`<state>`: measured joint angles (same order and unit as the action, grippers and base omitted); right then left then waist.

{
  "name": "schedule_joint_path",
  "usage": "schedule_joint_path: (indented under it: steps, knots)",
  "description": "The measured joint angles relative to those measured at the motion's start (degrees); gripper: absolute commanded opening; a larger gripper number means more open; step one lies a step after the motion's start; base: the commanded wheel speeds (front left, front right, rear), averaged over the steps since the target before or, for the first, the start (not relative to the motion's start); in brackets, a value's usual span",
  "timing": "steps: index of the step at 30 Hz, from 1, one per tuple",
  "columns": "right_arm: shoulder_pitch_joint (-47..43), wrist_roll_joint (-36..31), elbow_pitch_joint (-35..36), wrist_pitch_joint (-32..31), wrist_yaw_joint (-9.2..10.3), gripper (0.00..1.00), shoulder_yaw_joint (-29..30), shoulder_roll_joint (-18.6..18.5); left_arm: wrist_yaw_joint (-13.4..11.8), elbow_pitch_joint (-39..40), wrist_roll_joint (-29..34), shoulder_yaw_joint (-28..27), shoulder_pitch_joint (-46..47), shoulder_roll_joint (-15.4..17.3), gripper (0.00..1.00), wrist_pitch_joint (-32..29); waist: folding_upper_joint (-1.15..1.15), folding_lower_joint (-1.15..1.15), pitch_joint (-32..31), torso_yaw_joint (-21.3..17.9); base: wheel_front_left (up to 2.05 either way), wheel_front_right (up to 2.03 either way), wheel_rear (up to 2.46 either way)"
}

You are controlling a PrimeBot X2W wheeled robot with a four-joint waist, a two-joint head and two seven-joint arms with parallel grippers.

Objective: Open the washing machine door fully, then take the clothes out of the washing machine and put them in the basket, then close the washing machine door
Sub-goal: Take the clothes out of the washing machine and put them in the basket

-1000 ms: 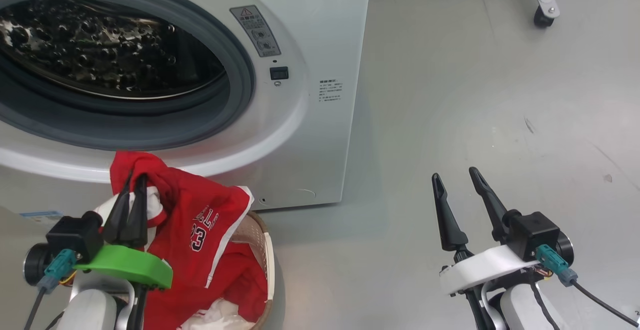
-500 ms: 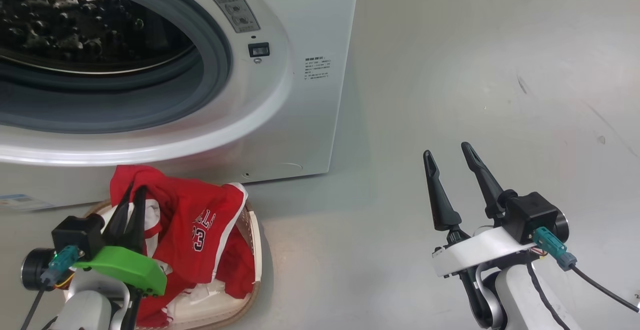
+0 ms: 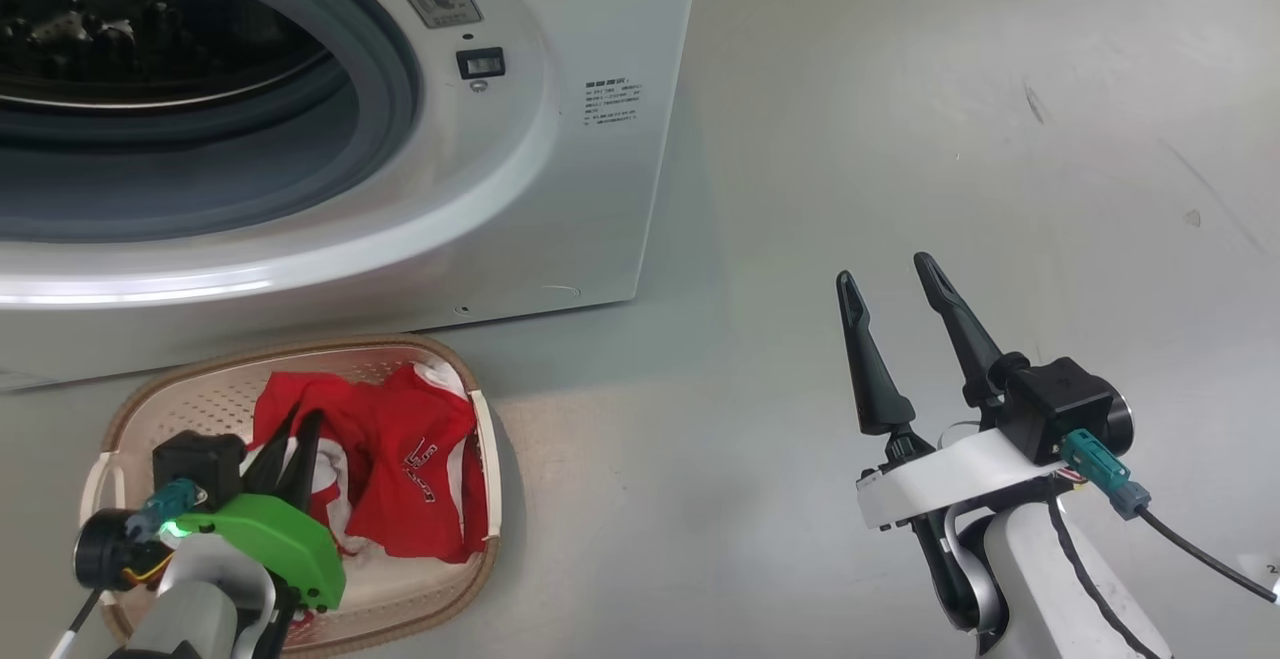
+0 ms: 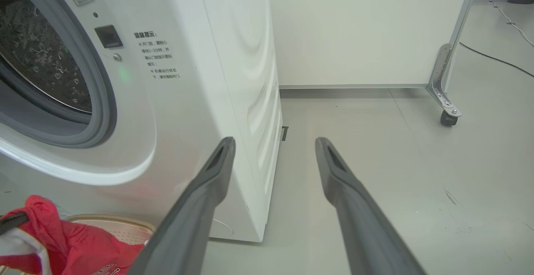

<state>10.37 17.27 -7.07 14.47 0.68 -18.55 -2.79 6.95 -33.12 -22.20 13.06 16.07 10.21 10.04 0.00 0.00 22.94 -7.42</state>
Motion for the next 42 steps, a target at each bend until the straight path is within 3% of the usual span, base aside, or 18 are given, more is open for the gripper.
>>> schedule_joint_path:
  steps: [10, 26, 37, 38, 39, 40, 42]
  knots:
    - [0.9, -0.9, -0.1, 0.0, 0.04, 1.00, -0.2, 0.0, 0.0, -7.4, -1.6, -0.4, 2.2, 0.3, 0.00, -1.0, 0.00, 0.00, 2.4, -0.8, 0.00, 0.00, 0.00]
    - [1.0, -2.4, -0.2, 0.0, 0.57, 1.00, 0.0, 0.0, 0.0, -17.9, -7.8, -6.6, 5.8, 0.2, 0.00, -1.1, 0.00, 0.00, 3.6, -0.6, 0.00, 0.00, 0.00]
    - [2.1, -2.4, -0.2, 0.0, 0.58, 1.00, -0.1, 0.0, 0.0, -22.0, -7.3, -5.9, 8.6, 0.2, 0.00, -0.4, 0.00, 0.00, 4.8, -0.4, 0.00, 0.00, 0.00]
    - [2.1, -2.4, -0.2, 0.0, 0.58, 1.00, -0.1, 0.0, 0.0, -22.2, -7.3, -5.9, 8.8, 0.2, 0.11, -0.3, 0.00, 0.00, 4.8, -0.4, 0.00, 0.00, 0.00]
    - [2.1, -2.4, -0.2, 0.0, 0.59, 1.00, -0.1, 0.0, 0.0, -22.5, -7.3, -5.9, 9.0, 0.2, 0.42, -0.3, 0.00, 0.00, 4.8, -0.4, 0.00, 0.00, 0.00]
    - [2.2, -2.4, -0.2, 0.0, 0.60, 1.00, -0.1, 0.0, 0.0, -22.7, -7.3, -5.9, 9.2, 0.2, 0.99, 0.0, 0.00, 0.00, 4.8, -0.4, 0.00, 0.00, 0.00]
    - [2.2, -2.4, -0.2, 0.0, 0.88, 1.00, -0.1, 0.0, 0.0, -23.4, -7.3, -5.9, 9.8, 0.1, 1.00, 0.4, 0.00, 0.00, 4.8, -0.4, 0.00, 0.00, 0.00]
